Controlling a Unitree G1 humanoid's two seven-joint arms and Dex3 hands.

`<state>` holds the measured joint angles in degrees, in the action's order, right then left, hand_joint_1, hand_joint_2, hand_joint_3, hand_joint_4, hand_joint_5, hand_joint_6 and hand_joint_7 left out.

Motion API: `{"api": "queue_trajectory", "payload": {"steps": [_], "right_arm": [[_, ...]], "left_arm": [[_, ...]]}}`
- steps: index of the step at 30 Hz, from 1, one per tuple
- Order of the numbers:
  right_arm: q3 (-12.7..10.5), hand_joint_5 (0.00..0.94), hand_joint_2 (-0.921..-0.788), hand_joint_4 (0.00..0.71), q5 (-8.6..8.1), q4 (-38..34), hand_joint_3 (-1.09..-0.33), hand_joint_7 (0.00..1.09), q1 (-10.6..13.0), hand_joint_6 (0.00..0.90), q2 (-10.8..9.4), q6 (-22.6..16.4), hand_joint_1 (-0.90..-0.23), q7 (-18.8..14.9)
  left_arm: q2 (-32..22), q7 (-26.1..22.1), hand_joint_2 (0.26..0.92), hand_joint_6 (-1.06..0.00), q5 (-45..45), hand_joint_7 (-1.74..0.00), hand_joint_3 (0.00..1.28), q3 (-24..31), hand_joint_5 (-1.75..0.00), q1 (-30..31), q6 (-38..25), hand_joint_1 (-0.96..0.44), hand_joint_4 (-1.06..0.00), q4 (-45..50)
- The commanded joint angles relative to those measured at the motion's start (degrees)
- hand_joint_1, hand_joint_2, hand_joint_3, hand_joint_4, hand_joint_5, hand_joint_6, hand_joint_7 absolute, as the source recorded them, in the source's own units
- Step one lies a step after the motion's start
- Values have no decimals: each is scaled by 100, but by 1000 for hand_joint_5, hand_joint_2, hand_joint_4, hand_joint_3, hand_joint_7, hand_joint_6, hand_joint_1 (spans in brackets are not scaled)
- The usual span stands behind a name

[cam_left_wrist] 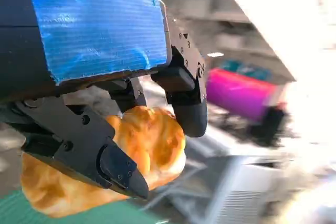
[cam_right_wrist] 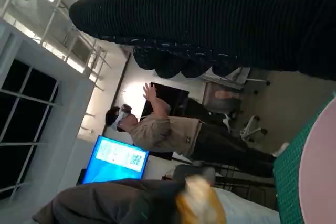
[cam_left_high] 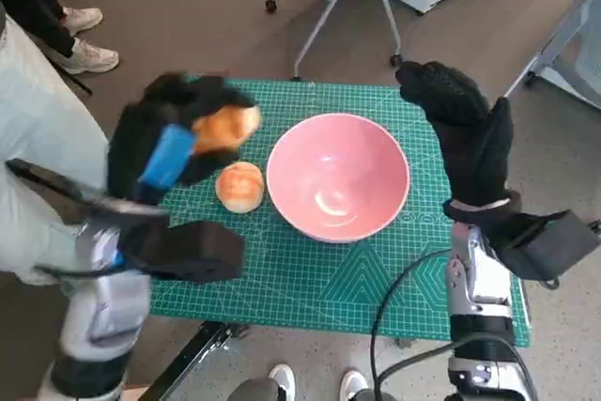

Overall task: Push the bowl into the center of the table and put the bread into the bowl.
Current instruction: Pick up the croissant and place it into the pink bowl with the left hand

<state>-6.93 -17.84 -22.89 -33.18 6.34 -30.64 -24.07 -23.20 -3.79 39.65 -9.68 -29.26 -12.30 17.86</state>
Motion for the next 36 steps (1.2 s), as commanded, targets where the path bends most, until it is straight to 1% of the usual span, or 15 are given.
{"api": "queue_trajectory", "payload": {"steps": [1,7,12,19,21,24,26,27,28,29,30,31,32,35,36], "right_arm": [[-53,1,-921,207,-20,-26,-772,584,102,59,24,40,-694,-46],[-91,1,-921,209,0,28,-770,585,152,62,50,16,-696,-21],[-135,1,-921,208,42,27,-768,586,185,67,64,-41,-693,17],[-160,4,-921,214,87,76,-766,587,230,76,68,-65,-690,68],[-170,5,-921,216,80,100,-765,586,248,77,69,-61,-690,70],[-181,6,-921,219,90,152,-763,586,274,83,70,-48,-689,99],[-189,7,-921,221,92,181,-762,586,287,89,76,-41,-685,110],[-196,7,-921,222,87,192,-762,585,294,90,81,-41,-682,111],[-200,7,-921,222,84,199,-761,584,297,92,84,-41,-678,114],[-204,6,-921,222,85,203,-761,583,300,94,84,-42,-676,120],[-204,6,-921,223,89,206,-761,583,300,95,81,-43,-674,127],[-203,6,-921,223,95,209,-761,581,301,96,77,-43,-672,133],[-205,6,-921,223,95,213,-761,580,302,97,74,-40,-671,138],[-199,6,-921,223,106,219,-762,577,294,100,58,-32,-665,160],[-193,6,-921,223,113,220,-762,576,294,101,51,-33,-665,169]], "left_arm": [[219,-60,865,-795,150,-866,9,-403,-1020,-482,222,1,-922,-492],[492,-170,870,-802,180,-831,11,-813,-1077,-1057,473,4,-893,-1200],[652,-131,871,-804,261,-824,12,-1148,-1087,-1456,756,5,-887,-2090],[842,-96,891,-733,413,-942,13,-1477,-1098,-1841,967,2,-850,-3162],[880,-158,898,-716,412,-965,14,-1540,-1109,-1896,985,2,-836,-3370],[867,-377,911,-687,369,-978,19,-1649,-1162,-1922,1023,3,-801,-3587],[832,-559,917,-666,330,-1088,45,-1710,-1177,-1936,1070,1,-715,-3710],[787,-743,911,-623,312,-985,72,-1751,-1203,-1946,1078,74,-698,-3759],[754,-866,891,-548,300,-731,73,-1775,-966,-1954,1084,-34,-610,-3787],[707,-1023,890,-533,301,-505,52,-1800,-740,-1957,1076,-106,-591,-3785],[677,-1118,889,-518,304,-410,42,-1810,-608,-1957,1070,-152,-549,-3775],[660,-1172,889,-497,307,-269,28,-1809,-401,-1955,1070,-219,-495,-3764],[628,-1271,890,-484,322,-178,18,-1818,-267,-1950,1052,-262,-462,-3722],[531,-1516,892,-433,348,-58,8,-1831,-88,-1927,1044,-372,-382,-3606],[515,-1553,892,-427,346,-46,7,-1825,-70,-1918,1055,-387,-373,-3588]]}}
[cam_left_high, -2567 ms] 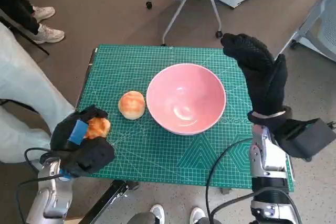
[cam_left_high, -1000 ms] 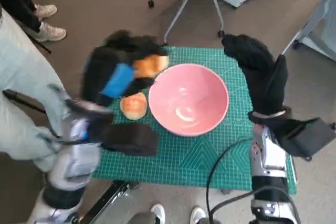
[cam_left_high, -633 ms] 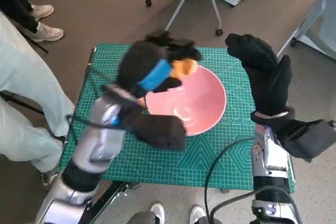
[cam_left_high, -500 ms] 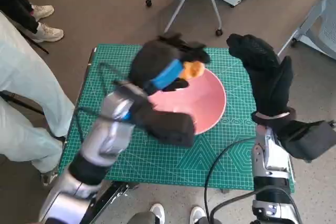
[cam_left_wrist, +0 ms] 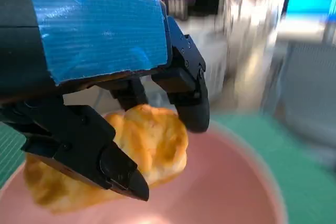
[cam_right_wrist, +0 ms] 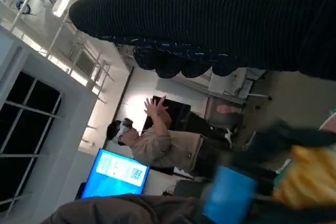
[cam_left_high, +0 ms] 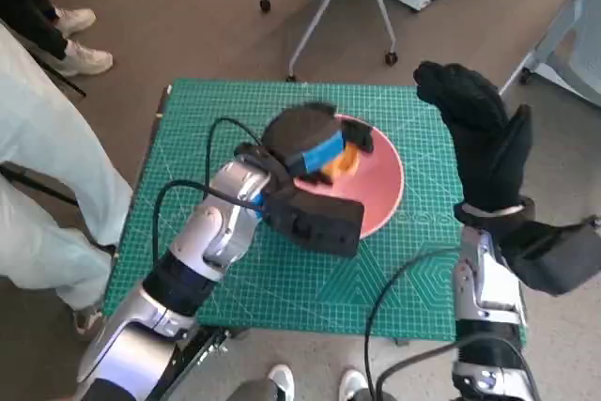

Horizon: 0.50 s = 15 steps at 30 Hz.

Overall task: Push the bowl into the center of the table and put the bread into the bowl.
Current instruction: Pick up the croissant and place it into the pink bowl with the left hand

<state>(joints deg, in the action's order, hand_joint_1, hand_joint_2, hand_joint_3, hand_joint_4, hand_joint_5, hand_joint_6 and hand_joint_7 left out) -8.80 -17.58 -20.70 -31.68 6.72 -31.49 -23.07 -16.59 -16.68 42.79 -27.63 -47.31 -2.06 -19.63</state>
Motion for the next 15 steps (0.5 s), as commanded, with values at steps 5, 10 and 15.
{"api": "queue_trajectory", "payload": {"steps": [5,10,15], "right_arm": [[29,5,-921,223,105,-28,-763,571,128,103,-27,49,-662,103],[74,4,-921,222,126,-37,-765,567,134,102,-67,30,-661,114],[92,3,-921,222,149,-62,-766,564,126,99,-86,7,-661,118]], "left_arm": [[-197,-279,887,-399,-94,-6,1,60,-10,4,149,-403,-326,224],[-314,-272,878,-373,-286,-1,0,203,-1,133,348,-371,-291,315],[-618,-373,872,-366,-559,-1,0,478,0,361,558,-359,-269,741]]}}
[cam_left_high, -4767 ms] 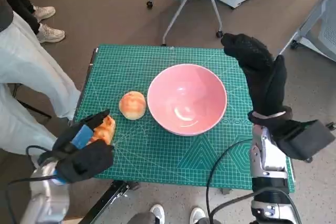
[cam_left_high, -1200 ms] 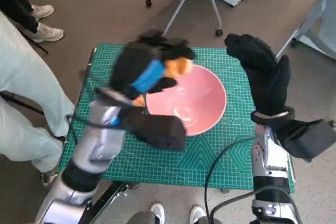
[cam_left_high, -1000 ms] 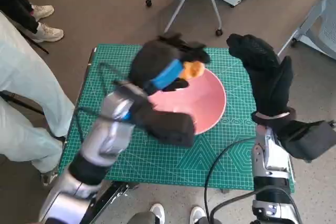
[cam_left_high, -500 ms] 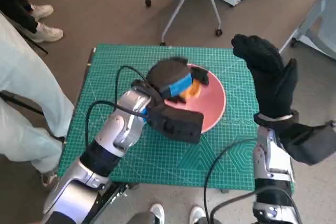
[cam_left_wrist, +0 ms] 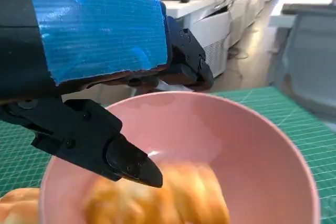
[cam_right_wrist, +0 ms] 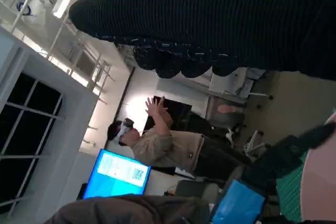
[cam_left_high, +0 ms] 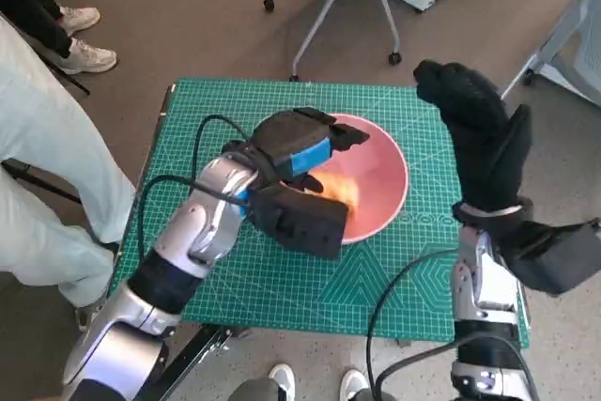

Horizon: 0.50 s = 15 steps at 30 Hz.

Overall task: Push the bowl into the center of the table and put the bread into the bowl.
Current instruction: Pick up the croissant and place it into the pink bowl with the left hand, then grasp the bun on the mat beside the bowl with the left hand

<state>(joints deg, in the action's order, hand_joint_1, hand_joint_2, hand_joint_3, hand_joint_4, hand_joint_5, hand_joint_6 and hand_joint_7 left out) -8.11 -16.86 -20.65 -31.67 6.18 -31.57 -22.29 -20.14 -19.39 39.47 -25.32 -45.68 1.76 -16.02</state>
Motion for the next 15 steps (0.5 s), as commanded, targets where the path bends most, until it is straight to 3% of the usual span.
{"api": "queue_trajectory", "payload": {"steps": [1,6,15], "right_arm": [[26,3,-921,221,82,-60,-767,564,129,99,-37,15,-661,40],[16,3,-921,222,23,-18,-765,566,178,102,-20,18,-670,-16],[1,3,-921,223,-19,-14,-763,566,186,104,-5,29,-673,-31]], "left_arm": [[-320,-128,869,-367,-272,-2,0,303,0,243,205,-357,-266,471],[-1056,-237,848,-388,-805,-10,0,1134,-4,819,532,-360,-270,1362],[-1750,-48,825,-388,-1407,-6,0,2010,-2,1360,1306,-397,-273,1324]]}}
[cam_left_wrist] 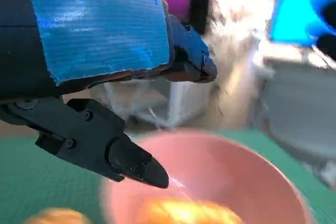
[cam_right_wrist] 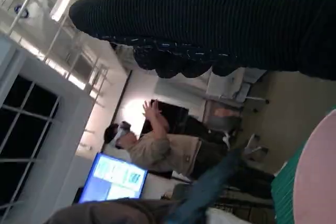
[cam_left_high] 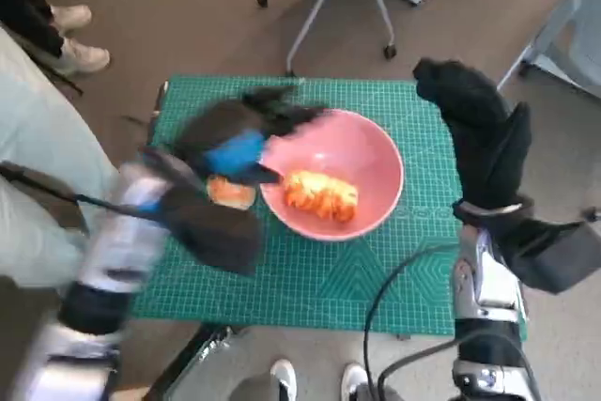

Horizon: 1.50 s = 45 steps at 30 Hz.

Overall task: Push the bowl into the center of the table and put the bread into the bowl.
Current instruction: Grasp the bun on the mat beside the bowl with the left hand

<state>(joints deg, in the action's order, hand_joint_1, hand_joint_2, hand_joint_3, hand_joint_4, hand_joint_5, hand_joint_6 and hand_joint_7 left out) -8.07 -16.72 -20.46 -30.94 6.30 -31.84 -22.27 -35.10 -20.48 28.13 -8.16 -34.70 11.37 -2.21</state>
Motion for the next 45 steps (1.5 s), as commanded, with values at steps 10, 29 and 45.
{"api": "queue_trajectory", "payload": {"steps": [10,29,45], "right_arm": [[5,2,-921,222,-81,-77,-763,565,56,104,-19,98,-682,-75],[4,1,-921,222,-138,-77,-773,571,52,99,88,153,-679,-255],[-54,1,-921,222,-193,-10,-776,576,108,97,188,236,-679,-371]], "left_arm": [[-825,-970,739,-275,-1180,0,0,461,0,453,576,-307,-148,-363],[-761,-1401,677,-180,-1082,0,2,251,0,438,63,-149,-31,-654],[-198,-1038,686,-170,-798,0,4,-224,0,-156,355,-136,-18,-2099]]}}
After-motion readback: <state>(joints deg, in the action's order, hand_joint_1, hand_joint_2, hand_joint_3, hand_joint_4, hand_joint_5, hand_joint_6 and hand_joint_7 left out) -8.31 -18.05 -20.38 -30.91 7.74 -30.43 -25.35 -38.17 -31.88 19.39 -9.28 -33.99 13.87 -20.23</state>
